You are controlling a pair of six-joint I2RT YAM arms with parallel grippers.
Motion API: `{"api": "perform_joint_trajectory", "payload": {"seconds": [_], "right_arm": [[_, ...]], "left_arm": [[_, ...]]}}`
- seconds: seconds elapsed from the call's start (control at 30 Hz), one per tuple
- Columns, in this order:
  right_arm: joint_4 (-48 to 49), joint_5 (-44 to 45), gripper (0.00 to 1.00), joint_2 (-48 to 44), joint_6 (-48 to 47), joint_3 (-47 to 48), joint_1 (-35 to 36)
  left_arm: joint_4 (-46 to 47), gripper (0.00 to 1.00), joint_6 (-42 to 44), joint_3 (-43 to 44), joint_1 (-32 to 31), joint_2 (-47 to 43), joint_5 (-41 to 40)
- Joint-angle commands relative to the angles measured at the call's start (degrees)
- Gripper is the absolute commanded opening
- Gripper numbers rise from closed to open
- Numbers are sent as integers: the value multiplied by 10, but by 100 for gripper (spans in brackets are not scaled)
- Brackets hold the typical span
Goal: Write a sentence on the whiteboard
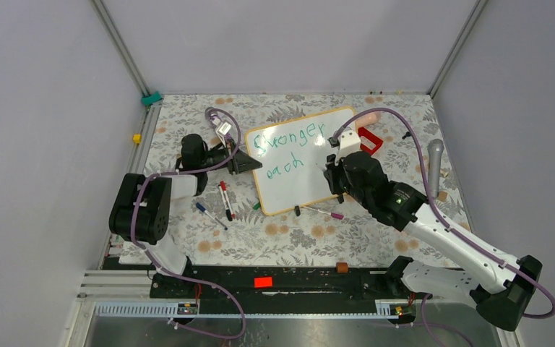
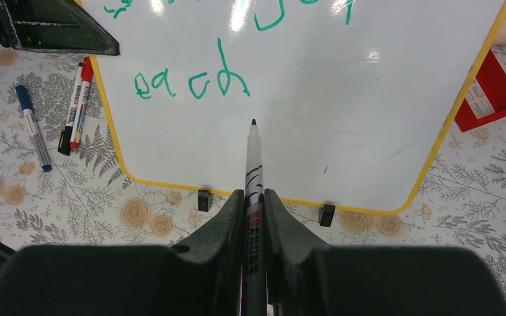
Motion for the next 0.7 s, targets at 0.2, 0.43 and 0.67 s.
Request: {"api": "perform_joint_trajectory", "payload": {"seconds": [0.2,0.43,0.67], "right_arm": [[-25,34,0,36,16,32,-3],[-72,93,0,90,33,76,-18],[-67,37,0,144,22,116,-49]], "left_arm": [[-6,0,22,70,-43,68,80],[8,0,8,69,-43,70,77],[0,0,16,68,-43,66,68]]}}
